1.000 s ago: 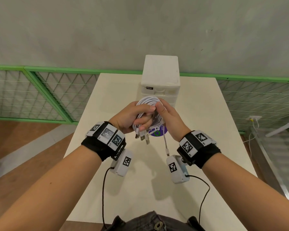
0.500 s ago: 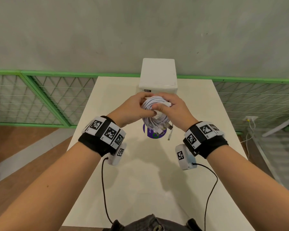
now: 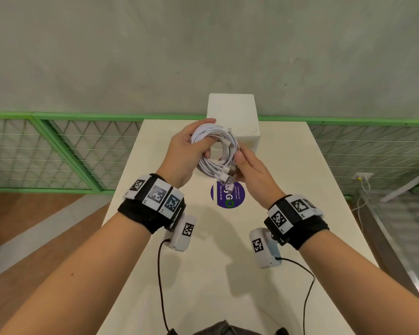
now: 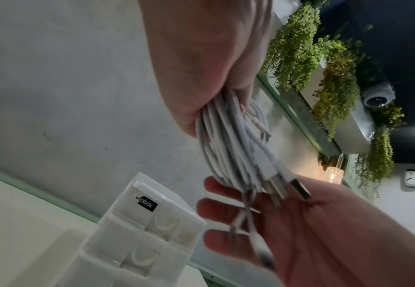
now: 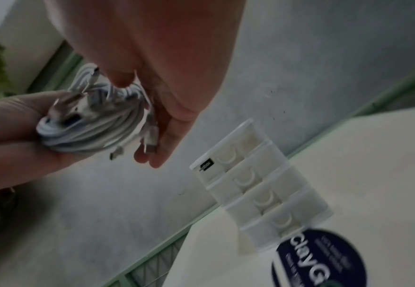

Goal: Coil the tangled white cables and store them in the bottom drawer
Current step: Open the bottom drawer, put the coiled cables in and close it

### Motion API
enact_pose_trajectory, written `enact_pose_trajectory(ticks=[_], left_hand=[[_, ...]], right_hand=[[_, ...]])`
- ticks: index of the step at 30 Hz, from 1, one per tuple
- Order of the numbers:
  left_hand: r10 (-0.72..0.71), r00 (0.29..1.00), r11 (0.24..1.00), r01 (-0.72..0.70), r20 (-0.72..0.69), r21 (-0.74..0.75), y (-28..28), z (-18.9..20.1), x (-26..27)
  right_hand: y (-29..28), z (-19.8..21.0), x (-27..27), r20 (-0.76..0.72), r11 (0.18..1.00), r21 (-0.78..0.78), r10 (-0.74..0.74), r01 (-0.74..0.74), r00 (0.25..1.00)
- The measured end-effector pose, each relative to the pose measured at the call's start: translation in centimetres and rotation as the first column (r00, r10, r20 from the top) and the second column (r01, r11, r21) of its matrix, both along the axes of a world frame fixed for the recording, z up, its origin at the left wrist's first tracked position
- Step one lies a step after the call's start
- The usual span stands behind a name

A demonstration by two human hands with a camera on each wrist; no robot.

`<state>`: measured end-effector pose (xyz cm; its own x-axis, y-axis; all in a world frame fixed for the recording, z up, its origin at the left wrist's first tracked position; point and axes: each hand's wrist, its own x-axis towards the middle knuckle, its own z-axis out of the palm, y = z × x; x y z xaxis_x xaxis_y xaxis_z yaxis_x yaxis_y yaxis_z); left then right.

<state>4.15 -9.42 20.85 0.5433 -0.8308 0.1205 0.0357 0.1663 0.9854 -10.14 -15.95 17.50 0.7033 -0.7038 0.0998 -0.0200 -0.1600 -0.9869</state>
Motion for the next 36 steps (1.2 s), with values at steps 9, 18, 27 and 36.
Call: enact_pose_trajectory(ticks=[9,18,27,36], left_hand=[[0.101,0.992,0.984,-0.111,-0.079,-0.138,-0.1,-0.3,-0.6],[0.009,0.989,0.992,-0.027,-0.148,-0.12,0.0,-3.7,-1.1],[-0.023,0.997,0.997,0.018,0.071,0.08,-0.1,-6.8,-0.6],[-0.295,0.947,0.923,0.247,0.128,0.296,-1.9,-7.0,-1.0]], right_hand=[[2.2,0.8,2.3,0.17,0.944,0.317,-0.151,0.091,0.974],[2.0,0.8,4.4,0.291,0.844,0.465,-0.431,0.267,0.854],[1.3,0.1,4.7,0.221,0.755,0.441,-0.615,0.485,0.757],[-1.0,-3.0,2.5,0.052,0.76,0.241,-0.632,0.604,0.774]])
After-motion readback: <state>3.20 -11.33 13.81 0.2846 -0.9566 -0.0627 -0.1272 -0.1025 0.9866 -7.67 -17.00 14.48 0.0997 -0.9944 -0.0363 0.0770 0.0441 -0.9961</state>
